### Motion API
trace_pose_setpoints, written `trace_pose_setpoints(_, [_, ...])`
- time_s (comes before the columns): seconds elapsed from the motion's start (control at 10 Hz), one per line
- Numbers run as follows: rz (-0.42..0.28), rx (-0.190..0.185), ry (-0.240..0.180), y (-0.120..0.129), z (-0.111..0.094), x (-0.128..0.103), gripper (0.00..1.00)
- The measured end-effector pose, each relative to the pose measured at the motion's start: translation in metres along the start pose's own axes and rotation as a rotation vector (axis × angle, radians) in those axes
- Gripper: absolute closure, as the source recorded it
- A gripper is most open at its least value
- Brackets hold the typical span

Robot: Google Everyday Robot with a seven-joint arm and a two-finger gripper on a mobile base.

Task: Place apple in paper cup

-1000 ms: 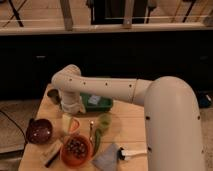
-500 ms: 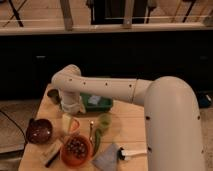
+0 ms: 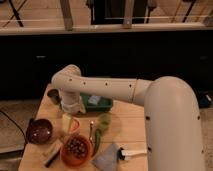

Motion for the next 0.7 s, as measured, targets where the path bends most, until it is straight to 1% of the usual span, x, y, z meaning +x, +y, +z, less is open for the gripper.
trace_pose_setpoints(0.7, [0.000,0.000,0.000,0.0000,0.0000,0.0000,0.20])
